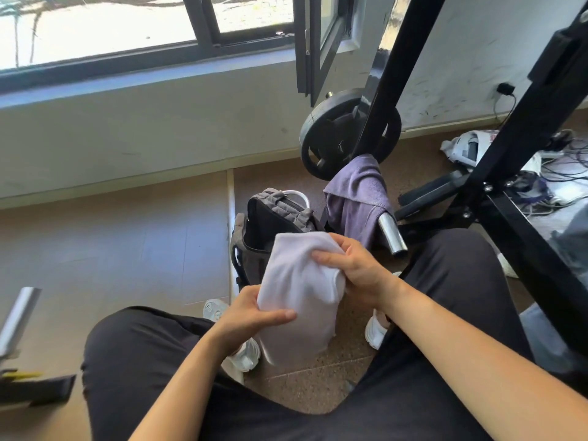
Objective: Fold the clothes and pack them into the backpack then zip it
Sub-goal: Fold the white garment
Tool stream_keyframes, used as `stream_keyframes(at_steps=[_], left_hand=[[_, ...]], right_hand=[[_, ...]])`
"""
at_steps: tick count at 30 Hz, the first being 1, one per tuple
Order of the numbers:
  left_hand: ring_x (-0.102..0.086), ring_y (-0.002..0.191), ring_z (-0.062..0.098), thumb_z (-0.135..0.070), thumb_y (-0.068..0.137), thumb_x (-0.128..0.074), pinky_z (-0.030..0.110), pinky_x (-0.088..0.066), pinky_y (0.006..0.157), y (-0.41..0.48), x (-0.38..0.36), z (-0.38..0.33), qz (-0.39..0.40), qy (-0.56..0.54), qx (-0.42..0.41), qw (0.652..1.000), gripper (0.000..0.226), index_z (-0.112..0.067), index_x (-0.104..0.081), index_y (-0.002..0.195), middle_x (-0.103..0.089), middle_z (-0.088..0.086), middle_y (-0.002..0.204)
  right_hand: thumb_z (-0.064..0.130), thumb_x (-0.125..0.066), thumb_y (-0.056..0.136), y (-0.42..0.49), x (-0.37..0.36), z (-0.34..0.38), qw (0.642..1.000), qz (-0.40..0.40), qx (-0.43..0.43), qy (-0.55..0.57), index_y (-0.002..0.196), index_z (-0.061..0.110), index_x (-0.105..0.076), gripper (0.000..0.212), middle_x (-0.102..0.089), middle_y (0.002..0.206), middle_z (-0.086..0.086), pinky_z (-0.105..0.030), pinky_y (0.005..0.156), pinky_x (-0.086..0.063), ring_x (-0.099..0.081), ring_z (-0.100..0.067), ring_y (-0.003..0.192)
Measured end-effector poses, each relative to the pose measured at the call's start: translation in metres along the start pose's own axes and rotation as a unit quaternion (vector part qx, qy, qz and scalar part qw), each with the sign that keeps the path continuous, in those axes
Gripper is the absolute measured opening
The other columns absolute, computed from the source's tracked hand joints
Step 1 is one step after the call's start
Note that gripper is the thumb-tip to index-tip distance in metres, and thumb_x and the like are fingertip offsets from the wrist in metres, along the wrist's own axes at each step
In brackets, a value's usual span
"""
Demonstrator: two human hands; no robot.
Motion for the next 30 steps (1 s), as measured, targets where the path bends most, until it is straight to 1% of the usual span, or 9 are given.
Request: stream_keyframes(at_steps=[4,6,9,12,14,17,21,27,30], left_hand=[[-0.073,0.101,0.034,-0.031,0.063,-0.091,0.041,-0.060,0.081,-0.002,0.002,-0.003,0.008,-0.105,-0.003,0.994,0.054,-0.008,-0.077,0.110,-0.075,0.022,0.111],[-0.072,0.104,0.033,-0.026,0.074,-0.083,0.040,-0.060,0.081,-0.003,0.003,-0.005,0.012,-0.161,-0.005,0.987,0.044,-0.012,-0.076,0.114,-0.073,0.021,0.116],[-0.073,0.104,0.030,-0.016,0.087,-0.061,0.040,-0.061,0.080,-0.003,0.008,-0.006,-0.011,-0.244,-0.005,0.970,0.031,-0.016,-0.078,0.113,-0.073,0.018,0.117],[-0.073,0.104,0.029,-0.015,0.087,-0.056,0.040,-0.061,0.079,-0.004,0.011,-0.007,-0.019,-0.290,-0.002,0.957,0.035,-0.018,-0.079,0.114,-0.074,0.016,0.118],[-0.072,0.106,0.034,-0.012,0.088,-0.055,0.044,-0.061,0.081,-0.005,0.012,-0.008,-0.006,-0.290,-0.008,0.957,0.037,-0.014,-0.076,0.119,-0.072,0.020,0.120],[-0.070,0.109,0.038,-0.009,0.090,-0.063,0.046,-0.060,0.085,-0.002,0.016,-0.003,-0.017,-0.251,-0.007,0.968,0.040,-0.006,-0.067,0.129,-0.070,0.024,0.123],[-0.071,0.103,0.034,-0.029,0.085,-0.078,0.035,-0.060,0.076,0.004,0.028,0.012,-0.107,-0.160,0.010,0.981,0.039,-0.006,-0.073,0.116,-0.076,0.020,0.111],[-0.068,0.075,0.014,-0.055,0.067,-0.088,0.030,-0.052,0.061,0.001,0.046,0.008,-0.227,-0.035,-0.044,0.972,0.050,-0.008,-0.079,0.081,-0.078,0.006,0.079],[-0.064,0.070,0.012,-0.060,0.064,-0.087,0.033,-0.051,0.062,-0.002,0.055,0.005,-0.273,-0.013,-0.067,0.960,0.052,-0.010,-0.077,0.075,-0.074,0.001,0.073]], right_hand=[[0.027,-0.070,0.088,0.003,0.007,-0.020,0.984,-0.039,-0.108,0.139,0.133,-0.004,-0.057,0.057,-0.065,0.119,-0.022,-0.043,0.110,-0.042,-0.060,-0.031,0.109],[0.047,-0.067,0.088,0.003,0.005,-0.024,0.963,-0.039,-0.133,0.233,0.140,-0.003,-0.053,0.073,-0.064,0.114,-0.017,-0.041,0.111,-0.040,-0.059,-0.029,0.108],[0.075,-0.051,0.088,0.000,-0.013,-0.029,0.961,0.069,-0.151,0.223,0.152,-0.002,-0.036,0.100,-0.042,0.149,-0.027,-0.048,0.121,-0.023,-0.043,-0.037,0.133],[0.060,-0.045,0.097,-0.005,-0.025,-0.044,0.982,0.099,-0.151,0.057,0.146,0.007,-0.050,0.072,-0.048,0.151,-0.021,-0.054,0.120,-0.030,-0.046,-0.039,0.139],[0.040,-0.066,0.090,-0.005,-0.024,-0.048,0.988,0.060,-0.139,-0.029,0.132,0.002,-0.063,0.056,-0.063,0.136,-0.022,-0.049,0.112,-0.044,-0.060,-0.038,0.126],[0.012,-0.077,0.085,-0.001,-0.012,-0.039,0.994,-0.010,-0.097,-0.052,0.114,-0.003,-0.070,0.033,-0.074,0.114,-0.019,-0.035,0.091,-0.059,-0.071,-0.028,0.102],[0.007,-0.077,0.085,0.000,0.005,-0.027,0.989,-0.080,-0.048,-0.117,0.096,0.007,-0.074,0.011,-0.079,0.088,-0.002,-0.022,0.068,-0.056,-0.074,-0.013,0.082],[0.014,-0.086,0.078,-0.003,0.021,-0.021,0.970,-0.166,0.004,-0.179,0.085,0.007,-0.076,0.014,-0.078,0.085,-0.005,-0.025,0.069,-0.057,-0.070,-0.012,0.078],[0.047,-0.090,0.064,-0.006,0.027,-0.012,0.946,-0.212,0.045,-0.241,0.088,0.003,-0.074,0.053,-0.072,0.097,-0.003,-0.033,0.080,-0.052,-0.065,-0.016,0.093]])
Point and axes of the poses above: each hand's wrist, its own y-axis towards the middle knuckle, its own x-axis out of the back of the hand, z = x × y, the point moved 9 cm from there along y, towards the middle knuckle
